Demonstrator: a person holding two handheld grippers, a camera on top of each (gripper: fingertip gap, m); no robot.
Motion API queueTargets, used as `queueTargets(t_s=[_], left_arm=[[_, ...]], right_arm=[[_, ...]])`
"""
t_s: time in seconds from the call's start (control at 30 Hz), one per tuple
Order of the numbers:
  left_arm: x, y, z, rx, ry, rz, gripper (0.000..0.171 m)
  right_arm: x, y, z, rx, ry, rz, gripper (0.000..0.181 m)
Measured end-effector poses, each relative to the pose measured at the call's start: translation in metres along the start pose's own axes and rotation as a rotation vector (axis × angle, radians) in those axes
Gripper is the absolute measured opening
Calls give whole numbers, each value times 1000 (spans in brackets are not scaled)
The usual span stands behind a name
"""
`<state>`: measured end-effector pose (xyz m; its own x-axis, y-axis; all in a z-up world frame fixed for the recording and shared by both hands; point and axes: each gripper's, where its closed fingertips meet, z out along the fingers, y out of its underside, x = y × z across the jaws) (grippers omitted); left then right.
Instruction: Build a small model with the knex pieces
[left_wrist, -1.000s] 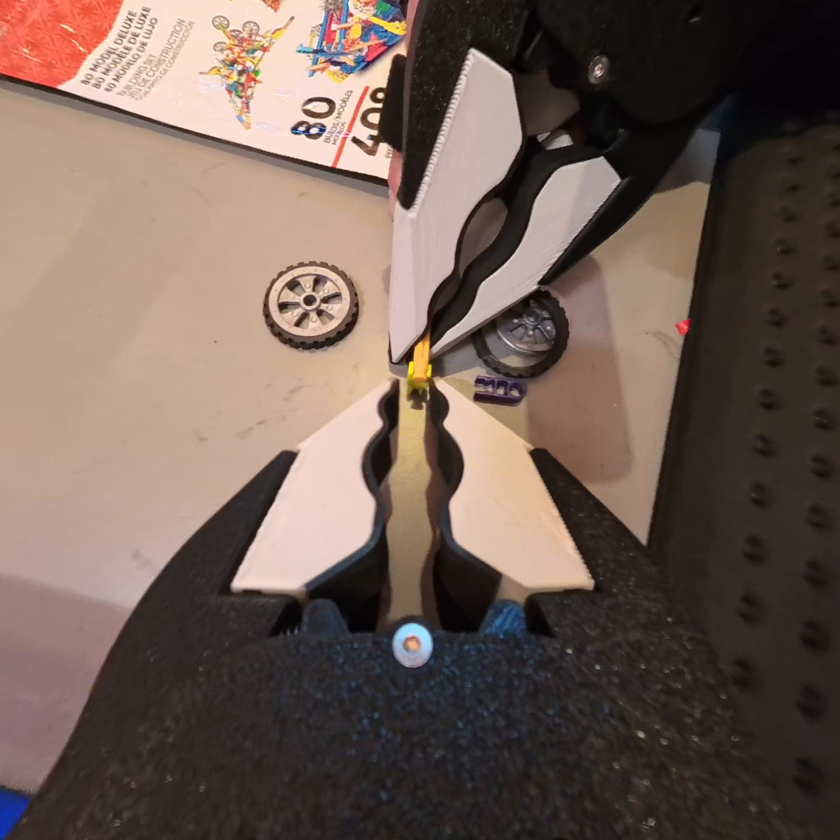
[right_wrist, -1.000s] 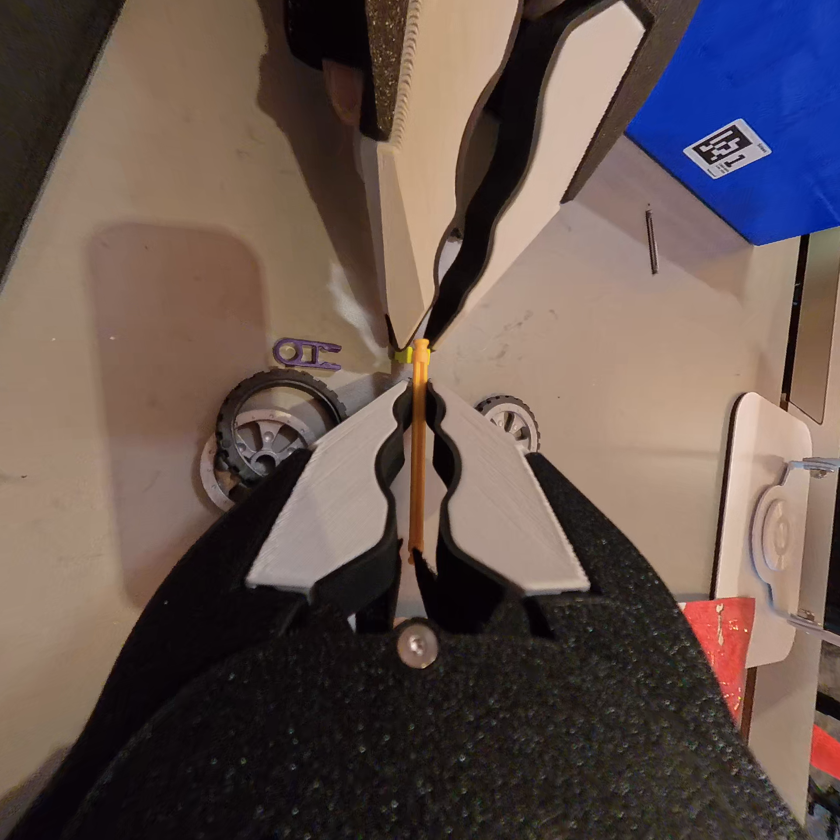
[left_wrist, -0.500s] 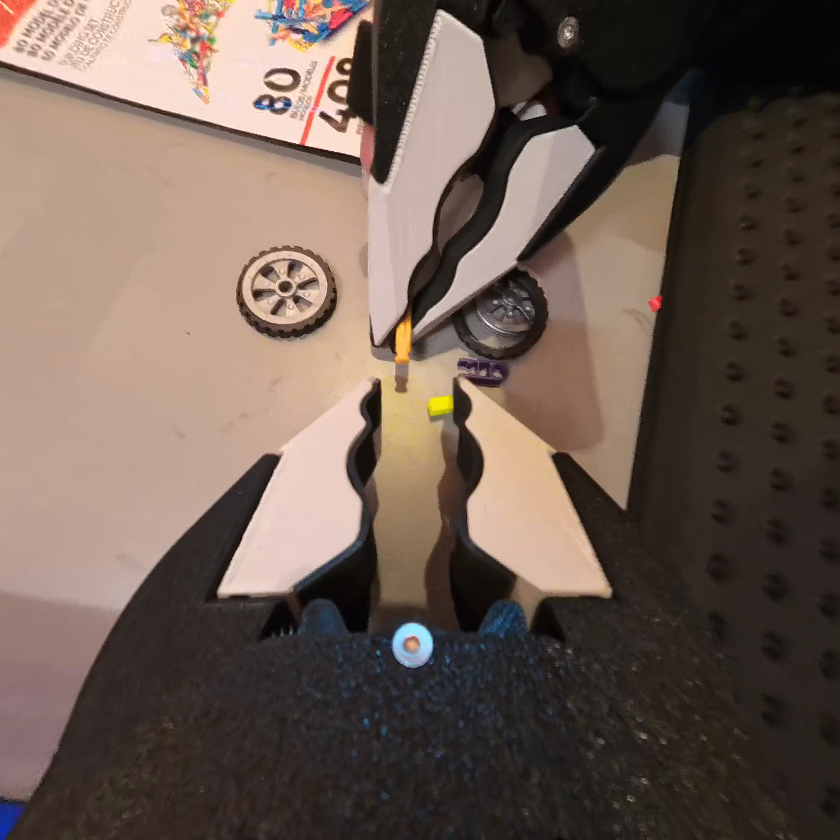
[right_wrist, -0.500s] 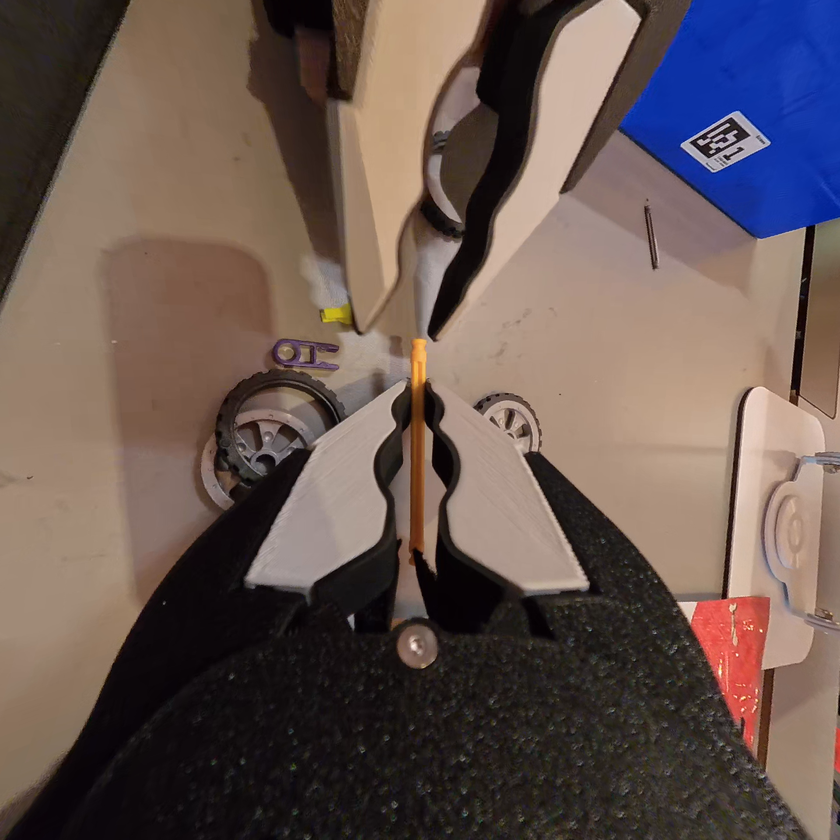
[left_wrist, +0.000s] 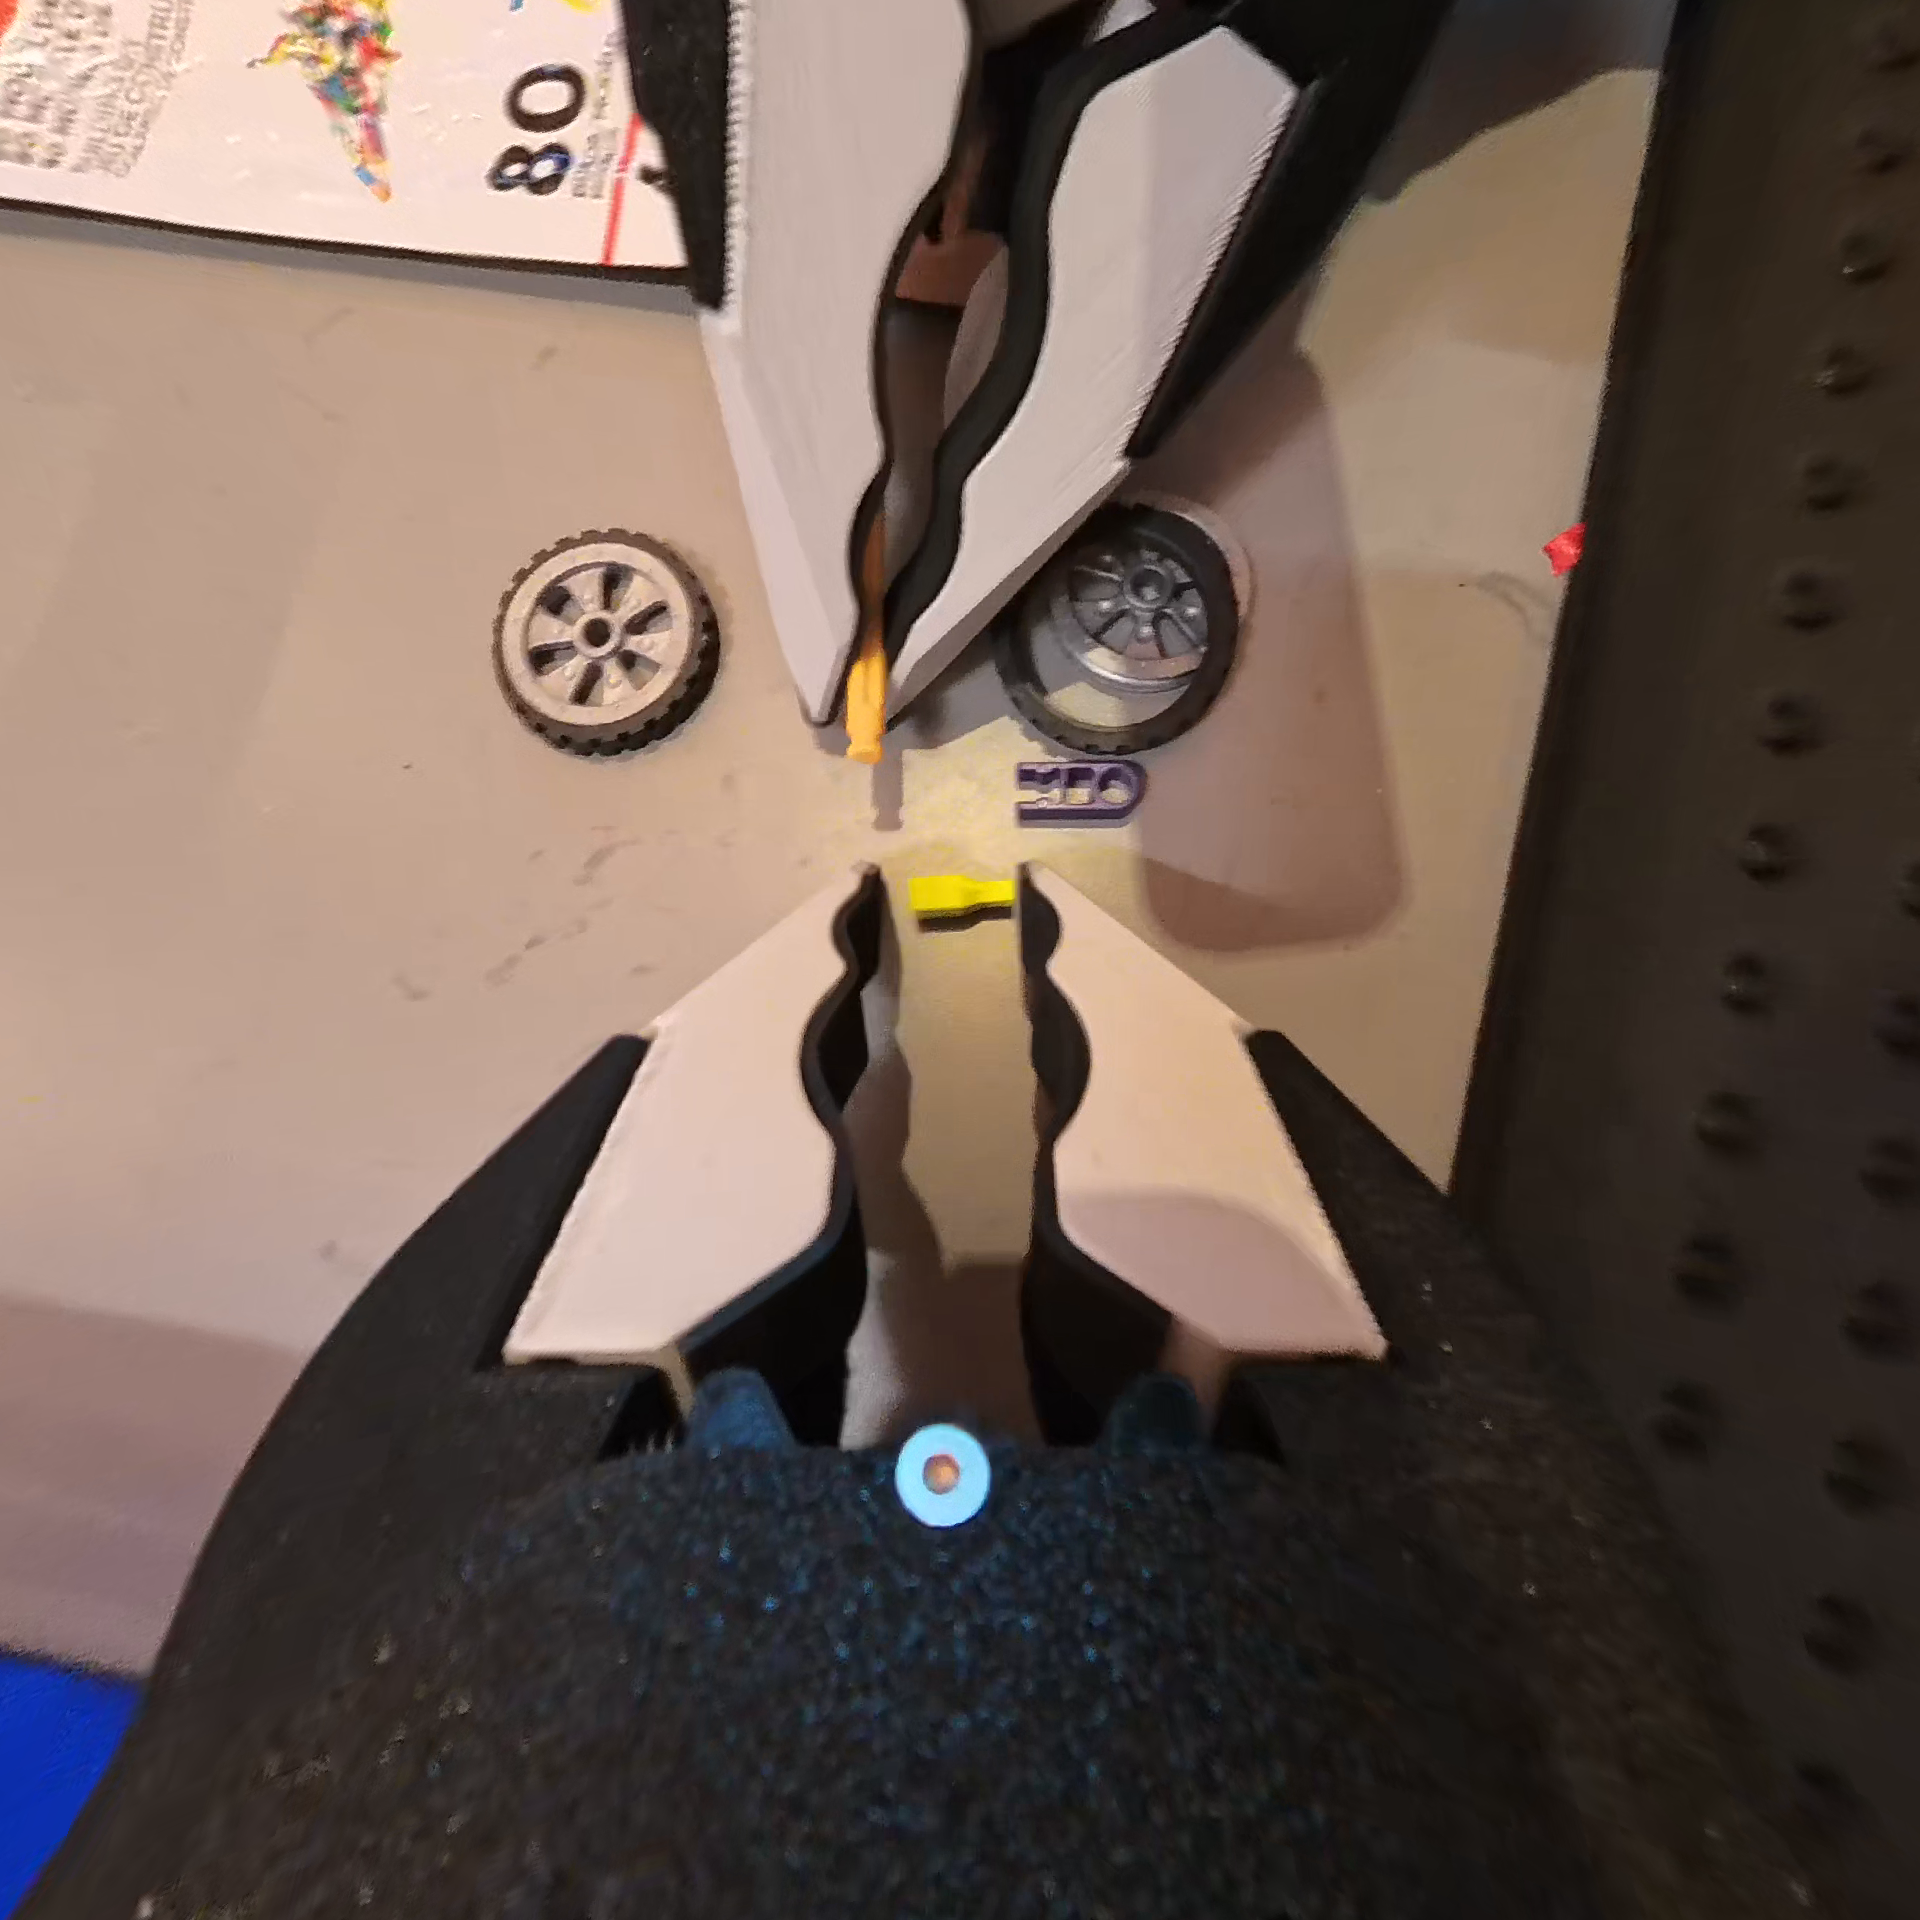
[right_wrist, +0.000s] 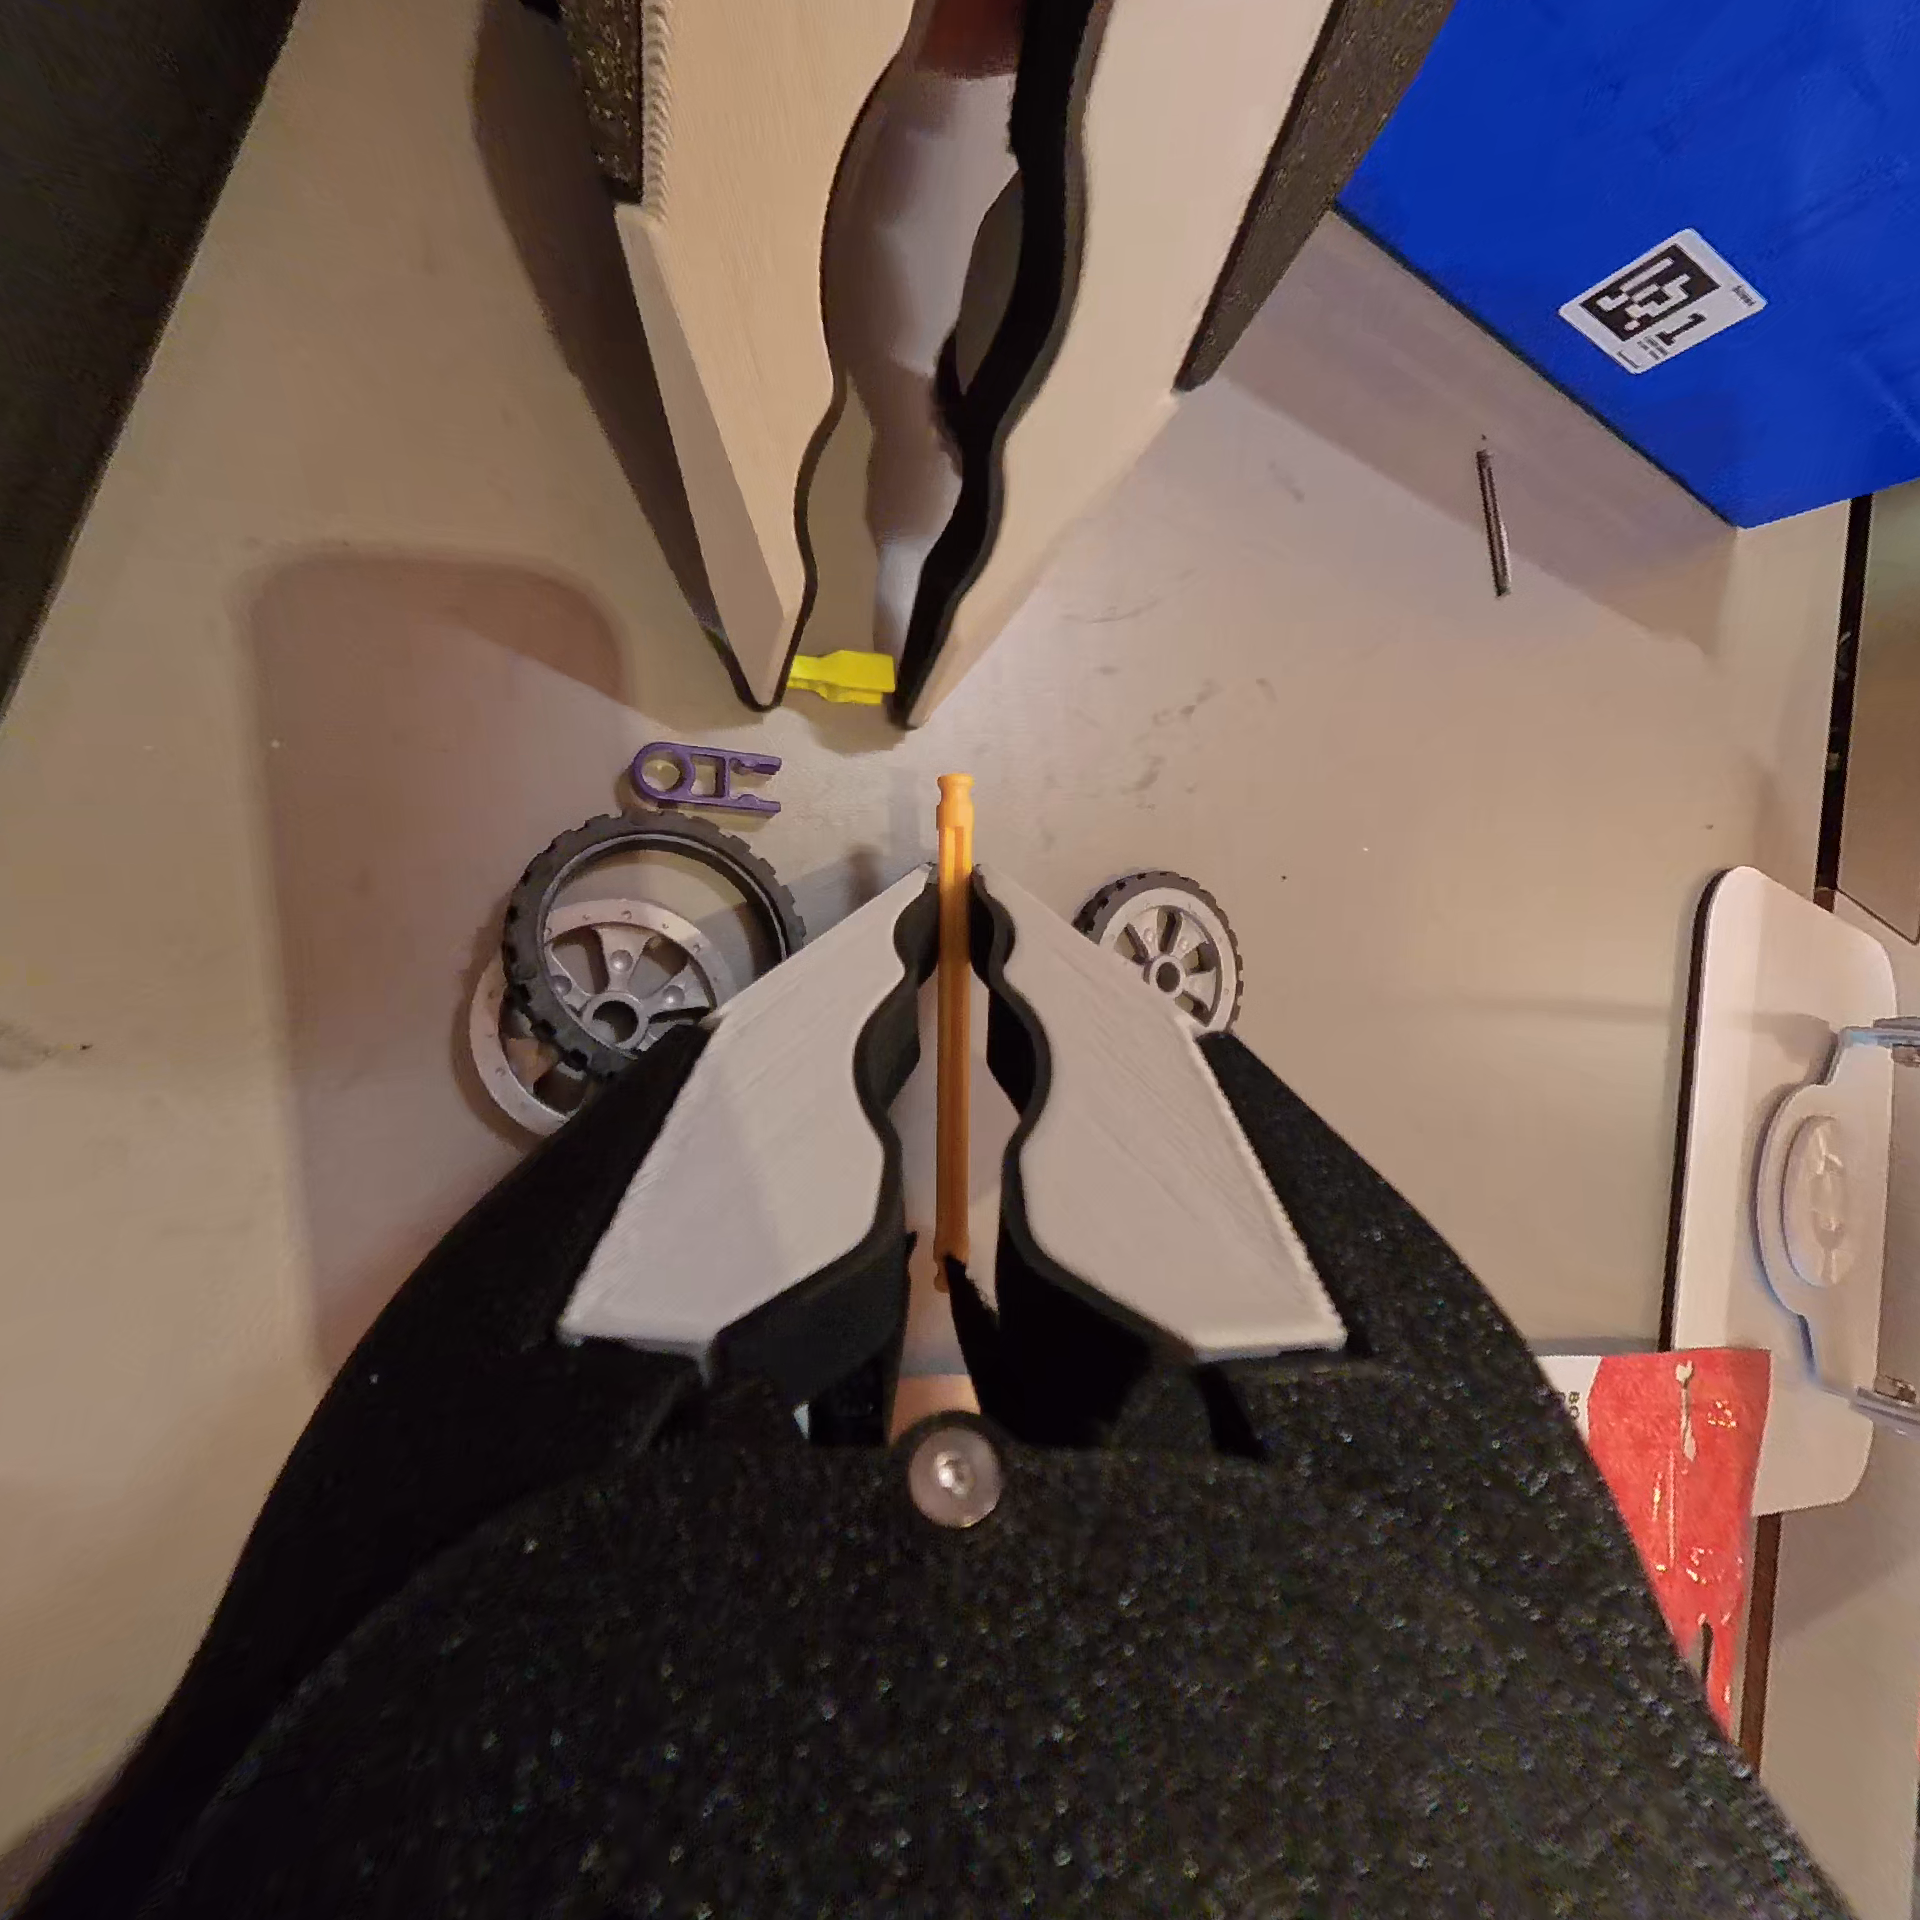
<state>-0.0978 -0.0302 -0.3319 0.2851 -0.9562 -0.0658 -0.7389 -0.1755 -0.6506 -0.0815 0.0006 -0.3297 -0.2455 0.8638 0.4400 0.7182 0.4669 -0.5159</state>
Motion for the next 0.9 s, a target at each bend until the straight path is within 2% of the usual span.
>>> queueTargets(t_s=[0.07, 0.17, 0.37, 0.57, 0.6, 0.7, 0.9], left_arm=[[-6, 2, -3, -16, -39, -7, 37], [-7, 4, -6, -19, -51, -30, 39], [-7, 8, -7, -63, -117, -88, 29], [2, 4, -4, -34, -173, -152, 22], [2, 3, -3, -28, -182, -158, 14], [3, 0, 0, -27, -190, -152, 5], [-3, -2, 1, -17, -237, -163, 12]], right_arm=[[0, 1, 0, -5, 2, 0, 4], [0, 0, 0, -9, 3, 4, 4], [1, 0, 1, -15, 6, 20, 4], [4, 1, 2, -25, 20, 36, 4], [3, 0, 2, -23, 17, 39, 4], [3, -1, 3, -29, 15, 49, 4], [2, -1, 3, -26, 1, 88, 4]])
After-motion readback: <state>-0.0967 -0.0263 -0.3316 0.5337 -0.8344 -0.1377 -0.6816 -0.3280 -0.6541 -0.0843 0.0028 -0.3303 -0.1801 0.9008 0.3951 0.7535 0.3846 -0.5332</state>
